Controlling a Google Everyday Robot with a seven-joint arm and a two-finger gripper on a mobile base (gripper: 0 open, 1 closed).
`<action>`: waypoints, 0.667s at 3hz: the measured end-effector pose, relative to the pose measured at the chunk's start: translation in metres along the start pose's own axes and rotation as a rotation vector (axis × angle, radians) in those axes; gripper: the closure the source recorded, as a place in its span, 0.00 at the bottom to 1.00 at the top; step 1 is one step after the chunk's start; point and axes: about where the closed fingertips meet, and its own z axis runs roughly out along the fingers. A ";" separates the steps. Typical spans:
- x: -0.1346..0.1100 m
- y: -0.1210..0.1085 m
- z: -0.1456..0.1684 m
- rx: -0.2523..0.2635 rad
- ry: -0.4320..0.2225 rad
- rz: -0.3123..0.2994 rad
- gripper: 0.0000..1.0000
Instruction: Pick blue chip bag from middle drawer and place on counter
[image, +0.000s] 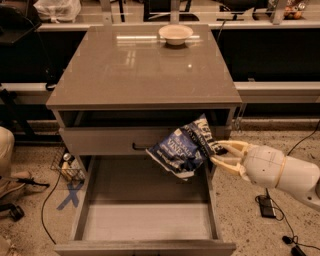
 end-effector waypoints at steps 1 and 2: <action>-0.002 -0.001 0.000 0.001 -0.004 -0.004 1.00; -0.008 -0.003 0.005 0.002 -0.028 -0.007 1.00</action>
Offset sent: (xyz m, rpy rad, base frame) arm 0.0059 0.0060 0.0136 0.0409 -0.0359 0.0117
